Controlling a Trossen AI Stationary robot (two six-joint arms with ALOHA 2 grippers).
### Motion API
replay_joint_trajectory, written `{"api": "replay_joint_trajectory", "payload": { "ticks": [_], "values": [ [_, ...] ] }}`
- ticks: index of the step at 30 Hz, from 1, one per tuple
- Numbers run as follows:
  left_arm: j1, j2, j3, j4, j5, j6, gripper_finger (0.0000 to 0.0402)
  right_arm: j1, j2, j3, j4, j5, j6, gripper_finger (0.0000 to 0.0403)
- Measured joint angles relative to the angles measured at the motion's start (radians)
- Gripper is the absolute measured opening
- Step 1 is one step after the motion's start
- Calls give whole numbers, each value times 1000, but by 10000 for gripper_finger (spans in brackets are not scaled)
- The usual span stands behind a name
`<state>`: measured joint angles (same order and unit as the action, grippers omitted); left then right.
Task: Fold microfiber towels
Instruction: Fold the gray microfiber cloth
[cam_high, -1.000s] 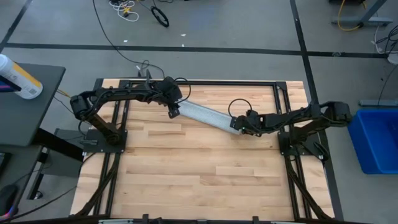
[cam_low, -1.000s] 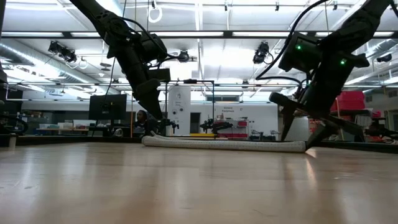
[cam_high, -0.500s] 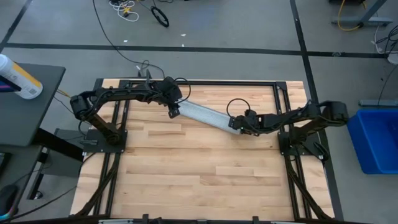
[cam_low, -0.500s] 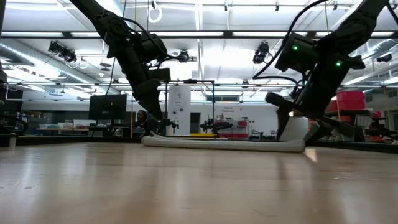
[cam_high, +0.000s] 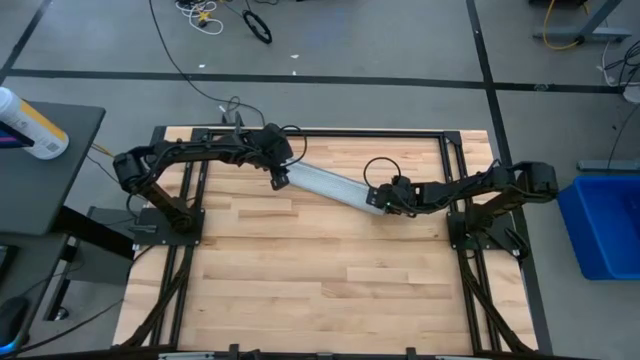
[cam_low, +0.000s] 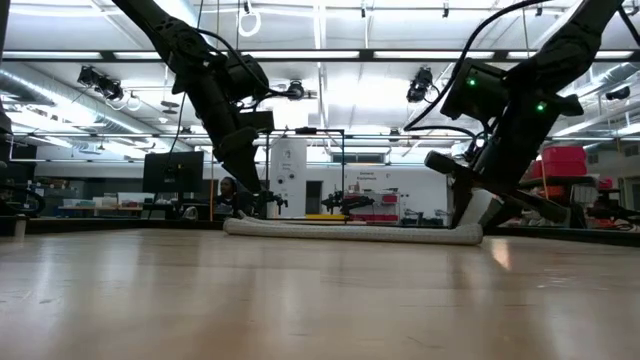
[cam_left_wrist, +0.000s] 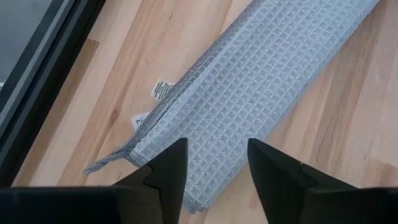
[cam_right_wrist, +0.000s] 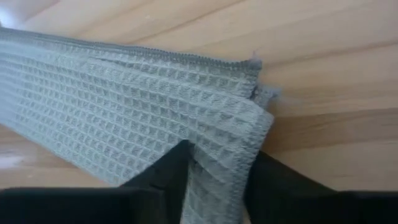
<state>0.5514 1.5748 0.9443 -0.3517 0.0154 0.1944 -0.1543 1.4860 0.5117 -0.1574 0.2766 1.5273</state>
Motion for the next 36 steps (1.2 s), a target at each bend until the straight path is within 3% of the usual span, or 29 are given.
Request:
{"api": "replay_joint_trajectory", "payload": {
  "ticks": [5,7,9,23,30,36],
  "values": [
    [0,50,0,0,0,-23,88,-1,1,-1,0,-18,-57,18],
    [-2,77,0,-14,8,-31,33,-1,1,-1,1,-28,-73,18],
    [-2,101,0,-6,8,-57,12,-1,1,0,1,-31,-84,26],
    [4,246,7,11,84,-67,2,0,1,1,9,-46,-117,8],
    [5,255,5,32,92,-61,1,-4,-35,2,60,-130,-153,7],
    [5,256,4,31,102,-66,1,-6,-43,39,61,-122,-193,6]
  ]
}}
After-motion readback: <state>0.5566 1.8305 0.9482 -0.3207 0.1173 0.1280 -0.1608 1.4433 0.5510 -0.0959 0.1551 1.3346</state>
